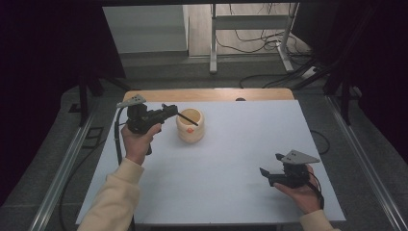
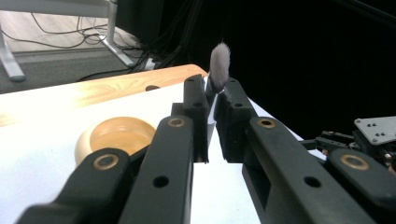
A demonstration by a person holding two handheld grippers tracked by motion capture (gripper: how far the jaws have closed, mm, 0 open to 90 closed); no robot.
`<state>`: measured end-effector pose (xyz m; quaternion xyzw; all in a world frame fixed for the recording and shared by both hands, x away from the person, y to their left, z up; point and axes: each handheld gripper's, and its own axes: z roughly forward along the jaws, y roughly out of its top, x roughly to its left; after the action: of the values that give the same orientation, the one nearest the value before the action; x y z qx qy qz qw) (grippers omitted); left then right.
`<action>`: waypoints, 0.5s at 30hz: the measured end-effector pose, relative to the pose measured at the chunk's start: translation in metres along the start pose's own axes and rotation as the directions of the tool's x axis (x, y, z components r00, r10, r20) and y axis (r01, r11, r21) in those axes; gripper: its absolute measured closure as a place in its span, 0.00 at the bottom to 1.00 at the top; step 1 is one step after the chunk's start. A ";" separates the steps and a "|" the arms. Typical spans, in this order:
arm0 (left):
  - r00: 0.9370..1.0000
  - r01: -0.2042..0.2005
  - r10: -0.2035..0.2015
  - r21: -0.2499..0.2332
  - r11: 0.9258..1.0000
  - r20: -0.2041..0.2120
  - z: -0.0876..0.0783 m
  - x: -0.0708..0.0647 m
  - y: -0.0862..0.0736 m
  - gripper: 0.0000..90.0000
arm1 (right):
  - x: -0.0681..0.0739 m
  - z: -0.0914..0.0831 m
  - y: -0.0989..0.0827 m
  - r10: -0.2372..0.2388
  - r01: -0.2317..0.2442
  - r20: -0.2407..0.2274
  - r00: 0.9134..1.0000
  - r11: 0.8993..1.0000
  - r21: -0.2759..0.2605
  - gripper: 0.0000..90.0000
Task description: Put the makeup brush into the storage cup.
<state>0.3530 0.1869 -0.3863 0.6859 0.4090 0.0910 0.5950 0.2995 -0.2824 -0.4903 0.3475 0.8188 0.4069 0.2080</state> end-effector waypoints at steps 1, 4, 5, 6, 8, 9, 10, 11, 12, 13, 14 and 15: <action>1.000 0.003 -0.003 -0.002 1.000 -0.002 0.000 0.001 0.001 0.93 | 0.000 0.000 0.000 0.000 0.000 0.000 1.000 1.000 0.000 0.20; 1.000 0.007 -0.007 0.000 1.000 -0.011 0.000 0.003 0.002 0.93 | 0.000 0.000 0.000 0.001 -0.001 0.002 1.000 1.000 -0.001 0.20; 1.000 0.006 -0.006 0.001 1.000 -0.014 0.000 0.004 0.003 0.93 | 0.000 0.000 0.000 0.001 -0.001 0.003 1.000 1.000 -0.001 0.20; 1.000 0.006 -0.006 0.003 1.000 -0.019 0.000 0.005 0.003 0.93 | -0.001 0.000 0.000 0.001 -0.001 0.003 1.000 1.000 -0.001 0.20; 1.000 0.007 -0.007 0.005 1.000 -0.025 0.000 0.007 0.004 0.93 | -0.001 0.000 0.000 0.000 0.000 0.003 1.000 1.000 -0.001 0.20; 1.000 0.008 -0.008 0.006 1.000 -0.029 0.000 0.008 0.004 0.93 | 0.000 0.000 0.000 0.001 -0.001 0.003 1.000 1.000 -0.001 0.20; 0.999 0.009 -0.009 0.007 1.000 -0.032 0.000 0.009 0.004 0.93 | 0.000 0.000 0.000 0.000 0.000 0.002 1.000 1.000 -0.001 0.20; 0.999 0.011 -0.011 0.008 1.000 -0.035 0.001 0.010 0.005 0.93 | 0.000 0.000 0.000 0.001 -0.001 0.001 1.000 1.000 -0.001 0.20; 0.999 0.013 -0.013 0.007 1.000 -0.038 0.001 0.011 0.005 0.93 | 0.000 0.000 0.000 0.001 -0.001 0.001 1.000 1.000 -0.001 0.20; 0.999 0.013 -0.013 0.011 1.000 -0.044 0.001 0.012 0.005 0.93 | 0.000 0.000 0.000 0.001 -0.001 0.002 1.000 1.000 -0.001 0.20; 0.999 0.014 -0.013 0.011 1.000 -0.048 0.002 0.013 0.005 0.93 | 0.000 0.000 0.000 0.001 -0.001 0.001 1.000 1.000 -0.001 0.20; 0.999 0.013 -0.013 0.013 1.000 -0.051 0.003 0.013 0.005 0.93 | 0.000 0.000 0.000 0.000 0.000 0.001 1.000 1.000 0.000 0.20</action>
<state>0.3658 0.1941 -0.3870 0.6847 0.4290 0.1017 0.5804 0.2996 -0.2826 -0.4903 0.3479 0.8185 0.4069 0.2085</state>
